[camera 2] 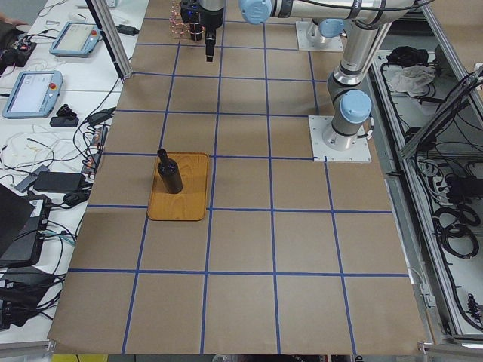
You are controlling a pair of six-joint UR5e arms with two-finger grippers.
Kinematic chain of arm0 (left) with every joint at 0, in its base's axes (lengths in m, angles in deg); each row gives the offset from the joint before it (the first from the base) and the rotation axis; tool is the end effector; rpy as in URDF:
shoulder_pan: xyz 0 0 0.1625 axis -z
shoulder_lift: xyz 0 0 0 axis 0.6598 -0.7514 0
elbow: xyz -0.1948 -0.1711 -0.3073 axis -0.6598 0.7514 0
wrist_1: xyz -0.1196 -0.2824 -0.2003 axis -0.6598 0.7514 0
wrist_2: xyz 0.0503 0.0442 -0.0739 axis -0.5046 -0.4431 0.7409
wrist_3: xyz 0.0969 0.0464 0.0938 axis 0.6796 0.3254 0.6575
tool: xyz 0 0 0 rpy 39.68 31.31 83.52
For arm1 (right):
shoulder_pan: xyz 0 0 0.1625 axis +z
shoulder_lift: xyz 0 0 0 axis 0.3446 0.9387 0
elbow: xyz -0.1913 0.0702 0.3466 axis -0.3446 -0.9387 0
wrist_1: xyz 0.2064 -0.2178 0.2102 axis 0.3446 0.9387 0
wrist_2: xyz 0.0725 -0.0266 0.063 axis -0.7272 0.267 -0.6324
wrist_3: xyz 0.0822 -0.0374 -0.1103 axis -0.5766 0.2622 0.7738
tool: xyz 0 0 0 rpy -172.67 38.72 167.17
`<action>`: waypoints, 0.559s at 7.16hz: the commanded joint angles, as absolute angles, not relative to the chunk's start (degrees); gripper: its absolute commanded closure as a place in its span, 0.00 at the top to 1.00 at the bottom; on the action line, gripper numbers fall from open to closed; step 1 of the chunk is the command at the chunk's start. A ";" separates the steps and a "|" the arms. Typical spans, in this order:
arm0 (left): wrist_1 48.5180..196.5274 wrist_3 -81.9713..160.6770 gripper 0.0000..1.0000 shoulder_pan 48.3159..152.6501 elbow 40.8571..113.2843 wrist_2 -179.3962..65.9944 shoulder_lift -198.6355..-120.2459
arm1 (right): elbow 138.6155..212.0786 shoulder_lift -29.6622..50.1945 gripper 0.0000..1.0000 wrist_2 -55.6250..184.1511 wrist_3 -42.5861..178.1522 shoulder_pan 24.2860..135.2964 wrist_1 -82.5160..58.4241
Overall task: Take wine from basket and place on tray
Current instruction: 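Open the left gripper and raise it away from the bottle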
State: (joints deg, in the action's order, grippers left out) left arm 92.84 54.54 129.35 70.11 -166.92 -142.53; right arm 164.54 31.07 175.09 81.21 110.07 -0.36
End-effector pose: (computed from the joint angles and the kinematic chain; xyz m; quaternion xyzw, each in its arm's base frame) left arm -0.1205 -0.4795 0.4538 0.0122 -0.9981 0.0587 0.0102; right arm 0.1381 -0.4495 0.4857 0.0263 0.9976 -0.0600 0.0206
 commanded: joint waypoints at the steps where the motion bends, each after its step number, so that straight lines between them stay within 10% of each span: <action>1: 93.16 52.77 1.00 133.39 71.61 -169.46 -140.38 | 164.53 31.07 1.00 175.09 81.21 110.07 -0.37; 4: 95.53 53.20 1.00 132.35 72.32 -169.73 -139.50 | 164.62 31.07 1.00 175.09 81.21 110.07 -0.37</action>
State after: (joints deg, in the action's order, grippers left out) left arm 94.41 53.01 132.88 72.12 -169.60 -139.81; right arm 164.55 31.07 175.09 81.21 110.07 -0.37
